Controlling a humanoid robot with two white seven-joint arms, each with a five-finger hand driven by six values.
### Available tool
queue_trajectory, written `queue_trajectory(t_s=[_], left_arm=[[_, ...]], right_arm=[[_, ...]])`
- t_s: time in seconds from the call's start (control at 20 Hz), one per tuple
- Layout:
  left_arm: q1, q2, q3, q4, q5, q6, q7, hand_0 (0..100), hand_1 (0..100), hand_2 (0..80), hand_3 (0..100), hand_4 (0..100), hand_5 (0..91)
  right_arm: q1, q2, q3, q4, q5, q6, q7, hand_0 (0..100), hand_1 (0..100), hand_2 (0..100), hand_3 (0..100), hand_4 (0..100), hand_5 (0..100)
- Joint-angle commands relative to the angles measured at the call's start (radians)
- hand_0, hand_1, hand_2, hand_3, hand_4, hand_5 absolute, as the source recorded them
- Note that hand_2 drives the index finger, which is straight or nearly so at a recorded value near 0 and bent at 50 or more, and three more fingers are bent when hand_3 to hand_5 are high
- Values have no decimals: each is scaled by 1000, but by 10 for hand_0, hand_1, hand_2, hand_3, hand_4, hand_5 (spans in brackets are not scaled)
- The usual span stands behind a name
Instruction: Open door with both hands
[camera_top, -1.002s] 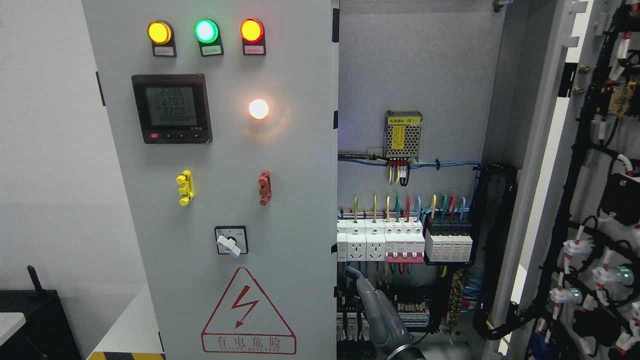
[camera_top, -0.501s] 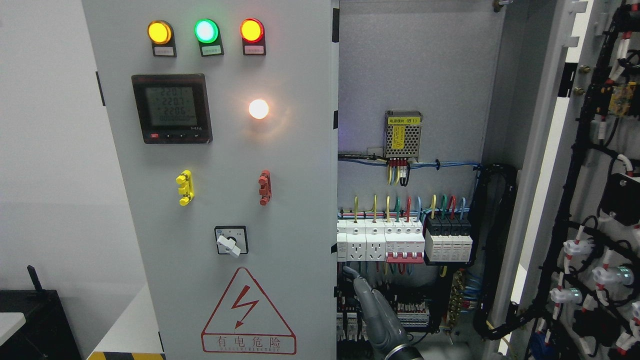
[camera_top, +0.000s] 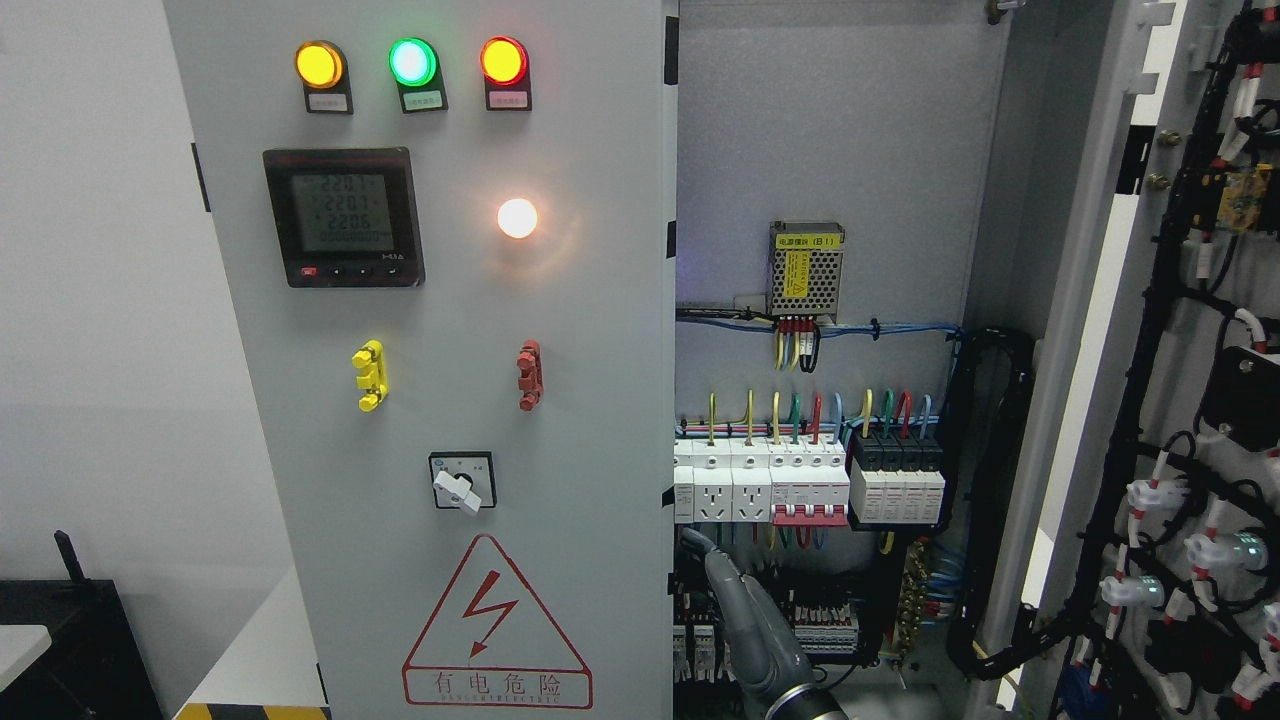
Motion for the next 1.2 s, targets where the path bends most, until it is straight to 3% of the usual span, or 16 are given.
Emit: queue_trajectory(t_s=[0.0, 0.15, 0.3, 0.9, 1.15], left_arm=[[0, 0, 0, 1, 0, 1, 0, 0, 0, 0, 0, 27, 0], [0, 0, 0, 0, 0, 1, 0, 0, 0, 0, 0, 27, 0], [0, 0, 0, 1, 0, 1, 0, 0, 0, 0, 0, 27, 0], [0, 0, 0, 0, 0, 1, 0, 0, 0, 0, 0, 27, 0], [0, 0, 0, 0, 0, 1, 0, 0, 0, 0, 0, 27, 0]], right_arm=[[-6, -2, 2, 22, -2, -1, 1, 228, 0, 0, 0, 0, 0], [-8, -2, 0, 30, -3, -1, 3, 228, 0, 0, 0, 0, 0], [-8, -3, 1, 31, -3, -1, 40, 228, 0, 0, 0, 0, 0], [-29, -6, -11, 65, -6, -2, 44, 228, 0, 0, 0, 0, 0], [-35, -9, -2, 74, -88, -1, 44, 228, 0, 0, 0, 0, 0]])
